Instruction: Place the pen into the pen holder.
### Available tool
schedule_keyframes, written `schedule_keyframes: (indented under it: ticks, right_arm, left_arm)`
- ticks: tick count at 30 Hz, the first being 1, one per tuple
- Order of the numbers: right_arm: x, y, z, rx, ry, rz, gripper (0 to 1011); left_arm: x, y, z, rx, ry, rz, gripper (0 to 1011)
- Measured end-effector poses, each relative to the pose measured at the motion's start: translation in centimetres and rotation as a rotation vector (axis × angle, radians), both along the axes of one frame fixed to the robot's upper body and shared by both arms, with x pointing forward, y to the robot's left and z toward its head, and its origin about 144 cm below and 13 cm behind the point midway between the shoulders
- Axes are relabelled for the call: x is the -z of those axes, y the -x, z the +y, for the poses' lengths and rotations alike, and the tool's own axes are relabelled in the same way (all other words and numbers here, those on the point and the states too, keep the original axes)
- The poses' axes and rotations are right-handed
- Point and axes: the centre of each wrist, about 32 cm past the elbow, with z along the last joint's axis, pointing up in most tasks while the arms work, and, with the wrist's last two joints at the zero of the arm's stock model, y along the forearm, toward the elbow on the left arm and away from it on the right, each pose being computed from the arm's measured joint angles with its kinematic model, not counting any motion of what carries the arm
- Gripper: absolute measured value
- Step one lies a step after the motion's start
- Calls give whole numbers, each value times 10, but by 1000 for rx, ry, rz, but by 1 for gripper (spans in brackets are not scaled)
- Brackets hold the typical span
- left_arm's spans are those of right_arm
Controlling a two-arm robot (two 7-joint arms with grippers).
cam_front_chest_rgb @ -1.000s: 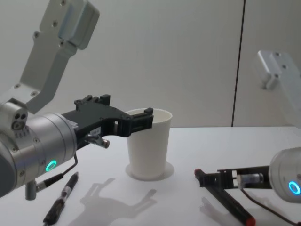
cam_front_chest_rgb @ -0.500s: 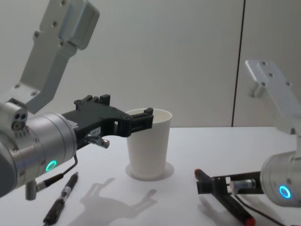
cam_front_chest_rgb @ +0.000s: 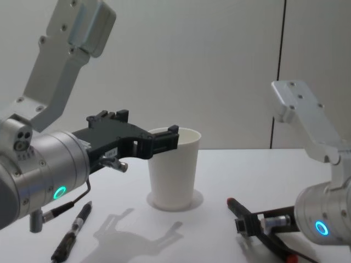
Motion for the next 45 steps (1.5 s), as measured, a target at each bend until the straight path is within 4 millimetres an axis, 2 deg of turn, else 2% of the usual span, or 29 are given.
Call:
schedule_keyframes:
  ticks: [24, 26, 28, 45]
  right_arm:
    - [-4, 5, 3, 20, 75, -33, 296]
    - [-7, 6, 3, 21, 79, -46, 218]
    - [-8, 7, 3, 21, 79, -54, 187]
    - [-22, 17, 1, 24, 83, -151, 177]
  left_arm:
    - [0, 0, 0, 0, 0, 0, 1004]
    - [0, 0, 0, 0, 0, 0, 1004]
    - [0, 0, 0, 0, 0, 0, 1004]
    - [0, 0, 0, 0, 0, 0, 1004]
